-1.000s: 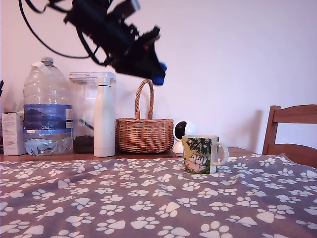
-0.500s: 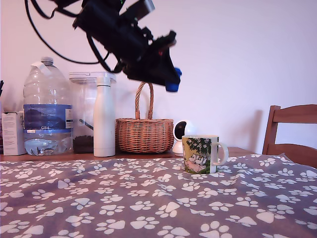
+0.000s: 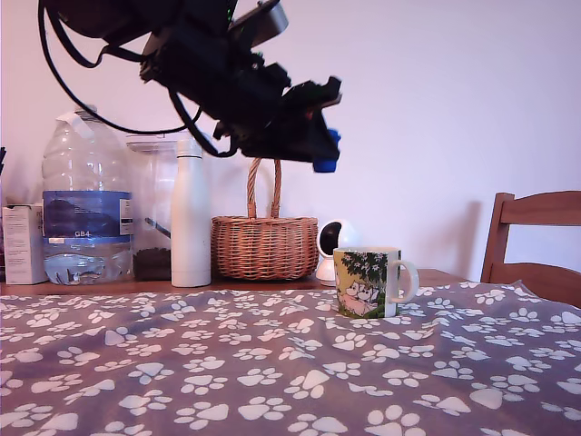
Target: Pick up the coffee capsules from the table one by one and drop them inside the nearest coffee cup
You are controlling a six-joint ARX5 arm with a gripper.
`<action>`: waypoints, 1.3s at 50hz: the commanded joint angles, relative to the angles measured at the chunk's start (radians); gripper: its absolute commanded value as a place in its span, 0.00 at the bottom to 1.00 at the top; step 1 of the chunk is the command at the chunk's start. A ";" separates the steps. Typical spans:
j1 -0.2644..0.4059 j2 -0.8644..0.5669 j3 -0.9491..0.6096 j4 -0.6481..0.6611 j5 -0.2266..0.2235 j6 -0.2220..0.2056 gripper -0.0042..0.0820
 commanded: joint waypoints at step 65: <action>-0.010 0.489 0.748 -0.597 0.051 0.109 0.29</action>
